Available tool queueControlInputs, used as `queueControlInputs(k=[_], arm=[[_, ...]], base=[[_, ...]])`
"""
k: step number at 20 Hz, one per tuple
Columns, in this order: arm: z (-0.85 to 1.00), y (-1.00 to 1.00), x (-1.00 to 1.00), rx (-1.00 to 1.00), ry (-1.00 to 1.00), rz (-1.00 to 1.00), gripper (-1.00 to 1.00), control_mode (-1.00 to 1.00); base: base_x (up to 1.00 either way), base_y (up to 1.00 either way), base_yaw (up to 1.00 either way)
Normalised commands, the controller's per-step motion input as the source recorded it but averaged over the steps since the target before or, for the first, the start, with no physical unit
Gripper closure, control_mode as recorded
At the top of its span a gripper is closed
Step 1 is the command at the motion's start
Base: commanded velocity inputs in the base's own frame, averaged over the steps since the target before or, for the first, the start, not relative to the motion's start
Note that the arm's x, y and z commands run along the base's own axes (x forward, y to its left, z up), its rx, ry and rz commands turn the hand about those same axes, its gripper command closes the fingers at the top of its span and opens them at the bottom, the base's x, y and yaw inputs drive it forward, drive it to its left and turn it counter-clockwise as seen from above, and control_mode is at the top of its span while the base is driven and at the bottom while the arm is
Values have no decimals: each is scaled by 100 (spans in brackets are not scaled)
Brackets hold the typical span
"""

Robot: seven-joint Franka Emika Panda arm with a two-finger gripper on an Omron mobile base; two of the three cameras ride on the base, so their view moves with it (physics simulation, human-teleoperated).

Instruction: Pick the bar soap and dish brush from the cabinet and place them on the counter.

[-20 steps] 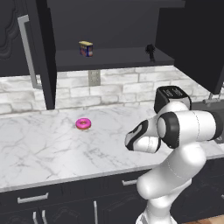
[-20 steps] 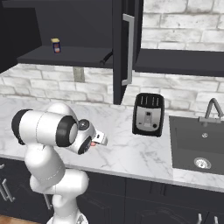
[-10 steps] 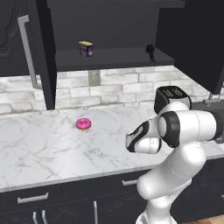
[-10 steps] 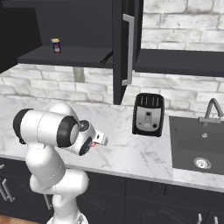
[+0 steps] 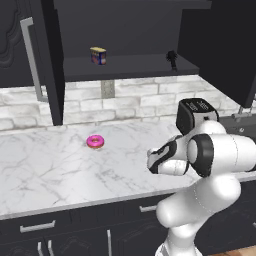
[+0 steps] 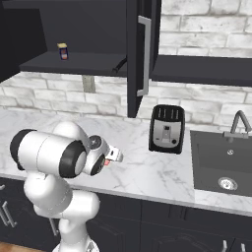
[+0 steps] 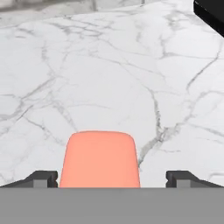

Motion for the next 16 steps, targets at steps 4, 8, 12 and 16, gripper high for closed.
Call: queueControlInputs(k=[4, 8, 12, 16], arm=[[83, 0, 0, 0, -4, 2, -100, -100], [84, 0, 0, 0, -1, 1, -100, -100], [88, 1, 0, -1, 2, 0, -100, -100], [75, 0, -2, 0, 13, 0, -100, -100]], base=[[0, 0, 0], [0, 0, 0], [0, 0, 0], [0, 0, 0]])
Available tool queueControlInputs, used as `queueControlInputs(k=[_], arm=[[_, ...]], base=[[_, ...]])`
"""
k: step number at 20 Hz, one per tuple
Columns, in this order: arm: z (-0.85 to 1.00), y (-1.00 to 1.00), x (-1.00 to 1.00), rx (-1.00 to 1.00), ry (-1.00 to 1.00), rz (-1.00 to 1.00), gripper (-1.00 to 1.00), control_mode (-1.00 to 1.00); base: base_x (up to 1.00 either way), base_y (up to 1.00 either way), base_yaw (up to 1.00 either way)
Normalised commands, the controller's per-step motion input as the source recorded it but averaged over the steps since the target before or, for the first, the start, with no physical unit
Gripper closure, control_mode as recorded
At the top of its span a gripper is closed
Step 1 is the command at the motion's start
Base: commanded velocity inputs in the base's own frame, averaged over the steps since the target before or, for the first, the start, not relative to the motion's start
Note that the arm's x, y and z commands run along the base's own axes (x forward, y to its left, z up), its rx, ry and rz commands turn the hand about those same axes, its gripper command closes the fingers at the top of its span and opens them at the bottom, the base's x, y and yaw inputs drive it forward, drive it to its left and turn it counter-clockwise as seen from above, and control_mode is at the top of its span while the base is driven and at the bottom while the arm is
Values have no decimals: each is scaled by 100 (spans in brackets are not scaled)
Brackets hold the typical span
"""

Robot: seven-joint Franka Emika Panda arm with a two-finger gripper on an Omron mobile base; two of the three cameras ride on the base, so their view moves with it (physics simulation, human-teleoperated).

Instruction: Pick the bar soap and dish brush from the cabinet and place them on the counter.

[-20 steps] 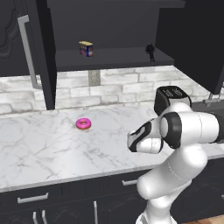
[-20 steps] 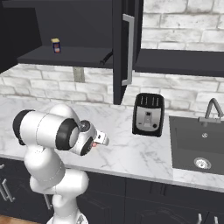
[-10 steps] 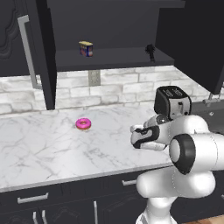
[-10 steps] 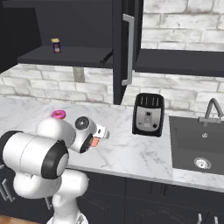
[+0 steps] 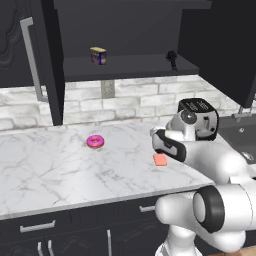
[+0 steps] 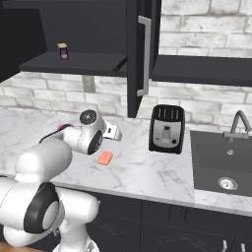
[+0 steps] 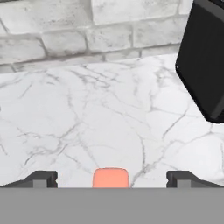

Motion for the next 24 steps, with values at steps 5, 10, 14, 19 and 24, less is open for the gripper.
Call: queueControlInputs(k=[5, 10, 14, 19, 24], arm=[[63, -3, -10, 0, 8, 0, -100, -100], [35, -18, -27, 1, 2, 0, -100, -100], [14, -7, -25, 1, 0, 1, -100, -100], [31, 0, -15, 0, 2, 0, -100, -100], [50, 0, -17, 0, -7, 1, -100, -100]], base=[[0, 0, 0], [0, 0, 0], [0, 0, 0], [0, 0, 0], [0, 0, 0]])
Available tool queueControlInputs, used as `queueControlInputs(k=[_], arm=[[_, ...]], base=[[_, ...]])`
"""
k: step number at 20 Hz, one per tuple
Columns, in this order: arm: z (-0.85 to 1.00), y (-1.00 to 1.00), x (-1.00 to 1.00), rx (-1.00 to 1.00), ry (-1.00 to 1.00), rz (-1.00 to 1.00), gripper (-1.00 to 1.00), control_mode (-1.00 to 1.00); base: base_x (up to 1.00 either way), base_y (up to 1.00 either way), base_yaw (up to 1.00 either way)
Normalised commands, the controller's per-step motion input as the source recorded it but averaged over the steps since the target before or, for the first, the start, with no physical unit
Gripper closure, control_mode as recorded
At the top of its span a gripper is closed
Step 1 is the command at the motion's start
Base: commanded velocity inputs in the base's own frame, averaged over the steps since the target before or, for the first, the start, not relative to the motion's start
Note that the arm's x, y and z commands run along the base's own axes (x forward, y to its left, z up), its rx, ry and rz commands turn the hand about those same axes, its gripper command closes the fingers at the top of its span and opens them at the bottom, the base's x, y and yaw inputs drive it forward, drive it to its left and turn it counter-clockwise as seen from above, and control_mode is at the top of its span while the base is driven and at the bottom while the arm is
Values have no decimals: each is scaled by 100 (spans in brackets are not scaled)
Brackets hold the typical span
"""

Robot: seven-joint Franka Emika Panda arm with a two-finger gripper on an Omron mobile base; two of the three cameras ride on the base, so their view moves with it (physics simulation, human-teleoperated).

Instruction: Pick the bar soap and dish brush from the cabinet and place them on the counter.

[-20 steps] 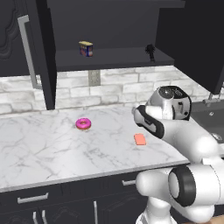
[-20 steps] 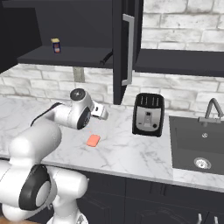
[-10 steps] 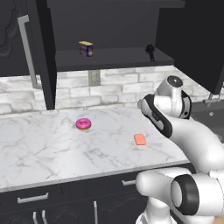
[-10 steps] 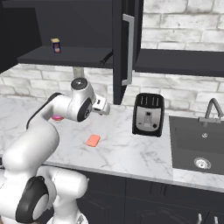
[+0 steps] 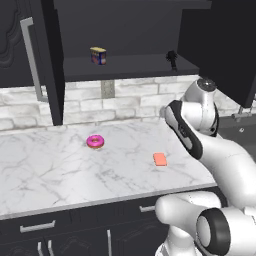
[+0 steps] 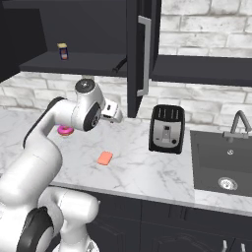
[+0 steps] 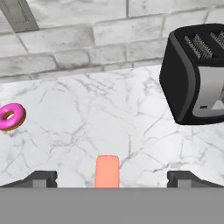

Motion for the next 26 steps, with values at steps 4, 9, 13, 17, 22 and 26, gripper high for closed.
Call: queueControlInputs(k=[4, 9, 13, 17, 22, 26], arm=[[53, 0, -6, 0, -22, 1, -100, -100], [44, 0, -10, -3, -27, 0, -100, -100], [35, 0, -14, -9, -19, -3, -100, -100], [40, 0, -15, -8, -7, -7, -100, -100], [52, 0, -12, -2, -2, -3, -100, -100], [63, 0, -9, 0, -1, 0, -100, -100]], base=[[0, 0, 0], [0, 0, 0], [0, 0, 0], [0, 0, 0], [0, 0, 0], [0, 0, 0]])
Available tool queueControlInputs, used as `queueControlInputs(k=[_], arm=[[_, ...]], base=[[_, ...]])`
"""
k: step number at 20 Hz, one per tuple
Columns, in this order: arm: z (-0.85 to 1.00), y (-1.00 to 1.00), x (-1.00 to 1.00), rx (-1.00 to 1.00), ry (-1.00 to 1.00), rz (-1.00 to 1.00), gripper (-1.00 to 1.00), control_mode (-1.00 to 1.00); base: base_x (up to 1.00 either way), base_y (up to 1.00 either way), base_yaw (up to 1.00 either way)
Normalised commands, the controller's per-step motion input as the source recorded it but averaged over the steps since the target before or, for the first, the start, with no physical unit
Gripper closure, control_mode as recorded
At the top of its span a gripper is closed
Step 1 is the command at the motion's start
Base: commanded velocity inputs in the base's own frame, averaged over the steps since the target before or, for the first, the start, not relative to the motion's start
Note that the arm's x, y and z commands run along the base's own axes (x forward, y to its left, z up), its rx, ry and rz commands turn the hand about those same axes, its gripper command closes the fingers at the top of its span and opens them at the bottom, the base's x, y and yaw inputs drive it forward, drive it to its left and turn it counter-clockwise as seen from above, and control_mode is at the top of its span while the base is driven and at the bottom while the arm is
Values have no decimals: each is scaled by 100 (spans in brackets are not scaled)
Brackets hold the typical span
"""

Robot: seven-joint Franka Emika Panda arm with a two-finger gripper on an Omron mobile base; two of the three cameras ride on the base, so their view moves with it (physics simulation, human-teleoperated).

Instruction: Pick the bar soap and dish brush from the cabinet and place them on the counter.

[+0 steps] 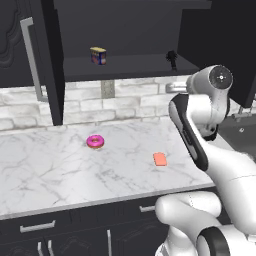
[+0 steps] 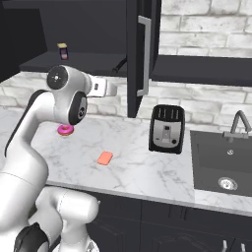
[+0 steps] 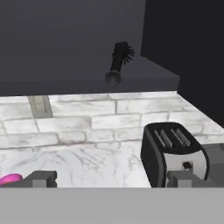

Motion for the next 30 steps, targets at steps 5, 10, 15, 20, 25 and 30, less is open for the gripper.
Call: queueControlInputs(k=[5, 10, 15, 20, 25, 30], arm=[[53, 0, -2, 0, 0, 0, -100, -100], [34, 0, 0, 0, -4, 0, -100, -100], [25, 0, 0, 0, -6, 0, -100, -100], [19, 0, 3, 0, -4, 0, -100, -100], [13, 0, 23, 0, 0, 0, -100, -100], [1, 0, 36, 0, 2, 0, -100, -100]], base=[[0, 0, 0], [0, 0, 0], [0, 0, 0], [0, 0, 0], [0, 0, 0], [0, 0, 0]])
